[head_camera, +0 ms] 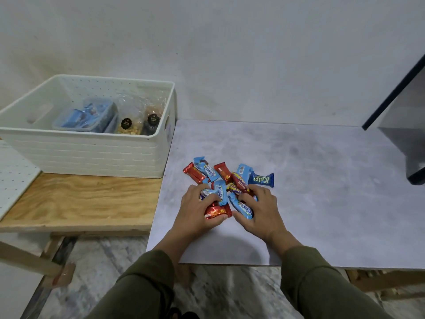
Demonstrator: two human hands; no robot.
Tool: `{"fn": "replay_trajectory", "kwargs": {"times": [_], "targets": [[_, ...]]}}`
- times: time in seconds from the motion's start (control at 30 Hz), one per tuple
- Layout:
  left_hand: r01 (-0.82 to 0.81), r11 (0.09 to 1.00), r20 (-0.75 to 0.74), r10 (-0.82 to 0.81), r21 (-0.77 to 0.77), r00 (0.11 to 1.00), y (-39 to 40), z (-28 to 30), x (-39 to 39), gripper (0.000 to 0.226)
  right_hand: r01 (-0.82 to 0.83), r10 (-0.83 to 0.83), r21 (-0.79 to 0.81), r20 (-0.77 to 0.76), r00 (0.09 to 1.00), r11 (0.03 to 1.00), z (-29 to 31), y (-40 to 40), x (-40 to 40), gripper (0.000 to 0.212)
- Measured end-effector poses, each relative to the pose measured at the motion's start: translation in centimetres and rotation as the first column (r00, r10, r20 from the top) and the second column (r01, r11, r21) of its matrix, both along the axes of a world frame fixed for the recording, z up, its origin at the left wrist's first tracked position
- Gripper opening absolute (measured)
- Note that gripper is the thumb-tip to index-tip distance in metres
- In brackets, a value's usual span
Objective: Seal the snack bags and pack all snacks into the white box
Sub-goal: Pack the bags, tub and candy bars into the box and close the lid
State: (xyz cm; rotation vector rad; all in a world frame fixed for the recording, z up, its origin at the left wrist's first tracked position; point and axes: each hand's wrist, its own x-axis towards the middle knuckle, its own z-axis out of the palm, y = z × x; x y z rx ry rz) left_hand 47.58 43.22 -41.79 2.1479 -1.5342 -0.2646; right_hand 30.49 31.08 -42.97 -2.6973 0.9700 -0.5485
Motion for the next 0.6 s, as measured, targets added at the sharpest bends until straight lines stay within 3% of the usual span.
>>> {"fn": "replay_trajectory", "kwargs": {"times": [0.13, 0.37, 0.6], "targets": [[0.024, 0.998, 0.051, -0.021, -0.059, 0.998, -0.3, 0.1, -0.4, 0.042, -0.012, 0.009, -0.077, -0.041, 0.999, 0.997, 0.0, 0.2, 0.1, 0.04], [0.055, 0.991, 0.088, -0.044, -0.12, 0.995, -0.1, 0.0, -0.9, 0.024, 0.044, -0.044, -0.031, 0.01, 0.999, 0.999, 0.3, 1.1, -0.2, 0.038], [0.011, 0.994, 0.064, -0.005, -0.108, 0.998, 0.4, 2.1, -1.8, 0.032, 0.111, -0.111, -0.011, 0.041, 0.993, 0.994, 3.2, 1.7, -1.1, 0.034]]}}
